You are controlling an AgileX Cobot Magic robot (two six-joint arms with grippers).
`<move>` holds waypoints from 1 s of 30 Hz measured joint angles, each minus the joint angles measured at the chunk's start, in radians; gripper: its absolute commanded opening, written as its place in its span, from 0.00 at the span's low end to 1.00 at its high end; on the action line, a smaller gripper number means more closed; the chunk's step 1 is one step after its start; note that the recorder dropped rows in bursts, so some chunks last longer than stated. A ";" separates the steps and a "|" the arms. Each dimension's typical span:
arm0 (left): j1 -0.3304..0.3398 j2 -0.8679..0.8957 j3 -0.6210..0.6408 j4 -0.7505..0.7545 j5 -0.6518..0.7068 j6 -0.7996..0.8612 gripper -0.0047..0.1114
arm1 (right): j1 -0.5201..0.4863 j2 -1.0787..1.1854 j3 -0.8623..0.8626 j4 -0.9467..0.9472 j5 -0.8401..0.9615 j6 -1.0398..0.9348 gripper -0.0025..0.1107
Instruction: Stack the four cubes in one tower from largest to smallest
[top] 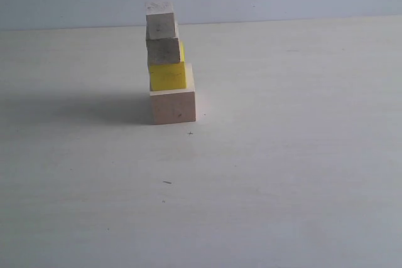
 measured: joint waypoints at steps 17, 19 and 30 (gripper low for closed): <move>0.000 0.000 0.000 0.000 -0.002 0.000 0.04 | -0.136 -0.002 0.203 -1.425 0.506 1.194 0.02; 0.000 0.000 0.000 0.000 -0.002 0.000 0.04 | -0.136 0.000 0.246 -1.443 0.513 1.207 0.02; 0.000 0.000 0.000 0.000 -0.002 0.000 0.04 | -0.136 0.000 0.425 -1.473 0.520 1.215 0.02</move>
